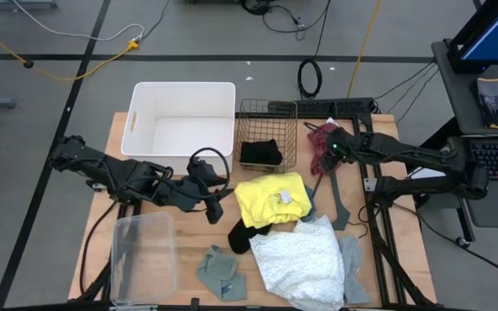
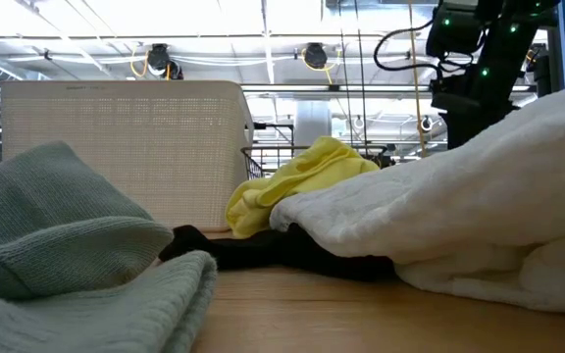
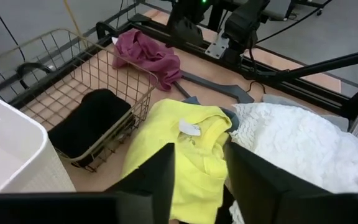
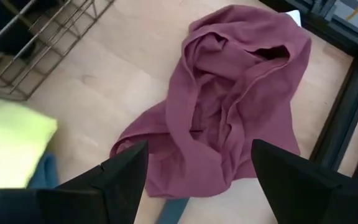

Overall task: Pick & Place Cloths
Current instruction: Put the dark pink pants into the wire basket

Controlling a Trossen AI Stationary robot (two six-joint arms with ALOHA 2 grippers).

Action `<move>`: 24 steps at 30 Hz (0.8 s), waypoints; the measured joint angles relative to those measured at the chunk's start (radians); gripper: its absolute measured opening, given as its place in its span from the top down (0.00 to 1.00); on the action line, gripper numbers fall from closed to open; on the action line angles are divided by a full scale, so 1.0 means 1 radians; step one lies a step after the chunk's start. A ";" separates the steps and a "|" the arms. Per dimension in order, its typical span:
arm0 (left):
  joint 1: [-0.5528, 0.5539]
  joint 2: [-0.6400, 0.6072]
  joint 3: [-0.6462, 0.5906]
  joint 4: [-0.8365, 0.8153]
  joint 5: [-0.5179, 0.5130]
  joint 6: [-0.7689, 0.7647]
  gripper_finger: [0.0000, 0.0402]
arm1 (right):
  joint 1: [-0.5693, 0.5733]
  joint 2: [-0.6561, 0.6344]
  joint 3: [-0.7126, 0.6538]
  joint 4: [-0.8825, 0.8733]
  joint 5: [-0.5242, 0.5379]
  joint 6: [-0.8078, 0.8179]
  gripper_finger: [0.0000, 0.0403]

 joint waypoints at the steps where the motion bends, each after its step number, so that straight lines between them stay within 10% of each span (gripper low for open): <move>1: 0.000 0.000 -0.006 0.000 -0.011 0.009 0.59 | -0.009 0.002 -0.006 0.010 0.000 0.001 0.31; 24: -0.002 0.001 -0.091 0.025 -0.095 -0.026 0.48 | -0.146 0.270 -0.020 0.120 -0.027 0.009 0.31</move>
